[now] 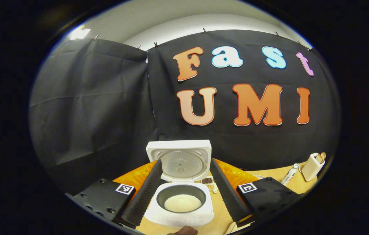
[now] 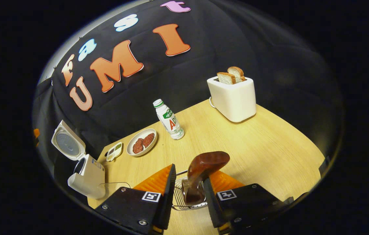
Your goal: Close the left gripper, press the button to open the rice cooker; take a wooden spoon from the chopstick holder with the right hand, scoop a spoonful of rice and pour it into the rice cooker, then put the wooden spoon back into the chopstick holder.
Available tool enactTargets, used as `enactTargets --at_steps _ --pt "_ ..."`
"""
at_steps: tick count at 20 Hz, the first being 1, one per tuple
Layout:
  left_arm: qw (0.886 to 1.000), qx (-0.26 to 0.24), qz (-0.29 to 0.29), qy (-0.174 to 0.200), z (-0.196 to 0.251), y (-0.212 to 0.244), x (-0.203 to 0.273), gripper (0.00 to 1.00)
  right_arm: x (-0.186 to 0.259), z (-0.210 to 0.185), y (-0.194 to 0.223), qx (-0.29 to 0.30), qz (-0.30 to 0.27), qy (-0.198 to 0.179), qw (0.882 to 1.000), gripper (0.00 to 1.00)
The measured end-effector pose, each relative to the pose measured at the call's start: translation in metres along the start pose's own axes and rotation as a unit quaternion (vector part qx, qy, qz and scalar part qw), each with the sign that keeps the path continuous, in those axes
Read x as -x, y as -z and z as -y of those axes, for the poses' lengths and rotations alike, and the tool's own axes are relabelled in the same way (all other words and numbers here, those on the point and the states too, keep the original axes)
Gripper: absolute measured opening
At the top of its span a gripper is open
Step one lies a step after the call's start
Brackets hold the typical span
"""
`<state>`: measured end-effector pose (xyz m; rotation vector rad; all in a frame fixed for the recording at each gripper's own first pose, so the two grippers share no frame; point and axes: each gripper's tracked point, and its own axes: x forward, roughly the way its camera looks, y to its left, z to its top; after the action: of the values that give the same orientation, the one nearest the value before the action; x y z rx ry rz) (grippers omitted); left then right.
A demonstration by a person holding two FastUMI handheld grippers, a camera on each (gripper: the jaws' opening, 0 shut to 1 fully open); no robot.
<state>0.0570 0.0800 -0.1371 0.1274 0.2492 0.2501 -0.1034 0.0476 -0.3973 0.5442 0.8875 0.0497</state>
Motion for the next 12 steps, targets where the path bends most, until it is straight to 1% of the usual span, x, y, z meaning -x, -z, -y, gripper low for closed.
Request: enactTargets --at_steps 1,2,3,4,5,6,8,9,11,12 --pt "1.0 0.0 0.001 0.005 -0.001 -0.007 -0.01 0.96 0.004 0.002 -0.001 0.003 0.001 0.006 1.0 0.52" --pt "1.0 0.004 0.002 0.013 -0.002 -0.009 -0.017 0.99 0.008 0.003 -0.002 0.005 0.003 0.013 1.0 0.6" --pt "1.0 0.011 -0.001 0.017 -0.004 -0.015 -0.028 1.0 0.013 0.006 -0.002 0.006 0.006 0.021 1.0 0.65" --pt "1.0 0.015 -0.007 0.021 -0.007 -0.017 -0.041 1.0 0.016 0.008 -0.005 0.006 0.009 0.031 0.999 0.74" --pt "1.0 0.018 -0.012 0.018 -0.011 -0.02 -0.053 0.96 0.021 0.012 -0.006 0.007 0.014 0.041 0.999 0.77" --pt "1.0 0.013 -0.017 0.017 -0.015 -0.022 -0.065 1.0 0.026 0.014 -0.008 0.008 0.018 0.049 0.999 0.82" --pt "1.0 -0.002 -0.021 0.01 -0.022 -0.022 -0.088 1.0 0.037 0.017 -0.012 0.007 0.03 0.064 0.998 0.86" --pt "1.0 -0.007 -0.024 0.008 -0.026 -0.024 -0.1 1.0 0.045 0.019 -0.015 0.004 0.035 0.071 0.997 0.86" --pt "0.999 -0.014 -0.037 -0.011 -0.045 -0.032 -0.128 0.99 0.06 0.021 -0.027 0.001 0.056 0.081 0.995 0.86" --pt "0.999 -0.011 -0.046 -0.008 -0.047 -0.033 -0.142 1.0 0.069 0.02 -0.036 0.0 0.066 0.085 0.994 0.86"
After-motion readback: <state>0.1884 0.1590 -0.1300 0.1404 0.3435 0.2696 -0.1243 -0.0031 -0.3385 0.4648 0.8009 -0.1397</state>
